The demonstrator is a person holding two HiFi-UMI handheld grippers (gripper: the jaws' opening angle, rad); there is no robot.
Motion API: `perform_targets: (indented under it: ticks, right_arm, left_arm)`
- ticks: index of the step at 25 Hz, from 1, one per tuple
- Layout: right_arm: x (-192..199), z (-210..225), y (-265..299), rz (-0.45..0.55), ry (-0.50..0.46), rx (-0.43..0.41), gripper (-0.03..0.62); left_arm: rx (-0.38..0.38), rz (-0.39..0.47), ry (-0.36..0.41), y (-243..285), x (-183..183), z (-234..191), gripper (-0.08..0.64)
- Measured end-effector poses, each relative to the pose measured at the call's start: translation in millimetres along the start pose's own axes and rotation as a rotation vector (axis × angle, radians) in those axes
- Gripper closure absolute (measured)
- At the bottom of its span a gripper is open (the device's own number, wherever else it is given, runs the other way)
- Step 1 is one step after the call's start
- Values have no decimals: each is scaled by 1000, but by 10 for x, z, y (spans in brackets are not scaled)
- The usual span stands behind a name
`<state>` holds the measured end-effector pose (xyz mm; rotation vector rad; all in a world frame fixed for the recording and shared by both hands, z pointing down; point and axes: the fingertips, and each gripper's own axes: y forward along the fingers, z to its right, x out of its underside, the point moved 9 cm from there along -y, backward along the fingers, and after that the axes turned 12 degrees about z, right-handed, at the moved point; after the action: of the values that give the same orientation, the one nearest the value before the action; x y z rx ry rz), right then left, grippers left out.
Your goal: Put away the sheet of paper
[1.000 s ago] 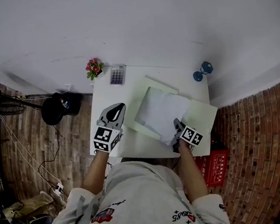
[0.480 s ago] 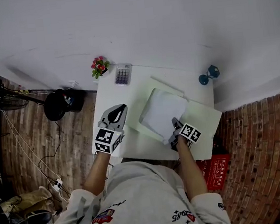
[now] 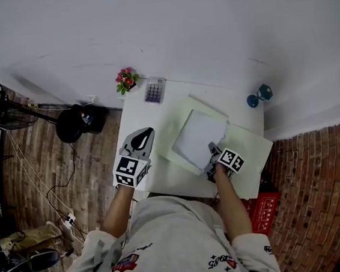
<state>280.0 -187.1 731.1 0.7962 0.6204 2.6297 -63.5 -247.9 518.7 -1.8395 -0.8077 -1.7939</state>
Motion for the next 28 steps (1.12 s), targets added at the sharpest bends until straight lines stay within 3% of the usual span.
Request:
perform_targets:
  ticks: [21, 28]
  right_arm:
    - [138, -135, 305, -71, -1, -21, 591]
    - [111, -181, 387, -87, -49, -6, 580]
  left_arm:
    - [-36, -21, -2, -79, 1, -110, 534]
    - [-36, -12, -5, -101, 27, -125, 534]
